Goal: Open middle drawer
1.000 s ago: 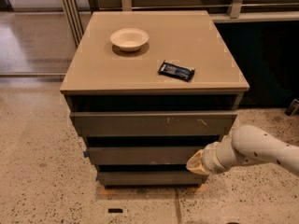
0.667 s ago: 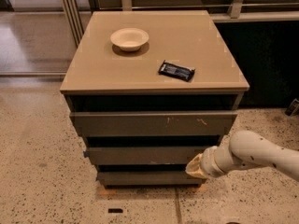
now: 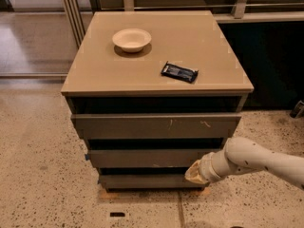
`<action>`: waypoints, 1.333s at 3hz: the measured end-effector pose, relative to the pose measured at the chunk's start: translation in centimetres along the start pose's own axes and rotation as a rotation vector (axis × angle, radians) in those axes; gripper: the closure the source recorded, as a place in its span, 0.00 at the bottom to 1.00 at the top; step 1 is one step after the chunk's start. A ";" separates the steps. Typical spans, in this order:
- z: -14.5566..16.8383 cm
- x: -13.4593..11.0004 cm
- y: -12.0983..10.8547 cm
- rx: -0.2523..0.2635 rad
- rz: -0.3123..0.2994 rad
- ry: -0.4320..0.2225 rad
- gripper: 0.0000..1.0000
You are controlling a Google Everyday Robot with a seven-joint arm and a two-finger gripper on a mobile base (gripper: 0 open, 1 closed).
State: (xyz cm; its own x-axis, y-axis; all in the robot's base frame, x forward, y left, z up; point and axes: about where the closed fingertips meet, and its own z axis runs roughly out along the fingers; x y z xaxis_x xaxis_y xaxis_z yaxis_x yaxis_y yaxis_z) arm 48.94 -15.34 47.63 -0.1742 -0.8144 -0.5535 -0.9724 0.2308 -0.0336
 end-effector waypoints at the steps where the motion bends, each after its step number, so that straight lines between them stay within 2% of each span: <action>1: 1.3 0.4 -0.7 -0.003 -0.011 0.010 0.11; 2: 2.5 0.9 -1.6 -0.005 -0.025 0.023 0.00; 4: 5.0 1.7 -3.7 -0.009 -0.054 0.021 0.00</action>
Offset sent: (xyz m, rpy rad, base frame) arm 0.0349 -0.0015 -0.0403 -0.0514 -0.0136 0.0340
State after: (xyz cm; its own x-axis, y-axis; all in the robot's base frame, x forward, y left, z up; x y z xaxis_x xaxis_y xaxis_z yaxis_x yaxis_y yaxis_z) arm 53.06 -14.94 42.67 -0.1245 -0.8366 -0.5335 -0.9818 0.1816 -0.0557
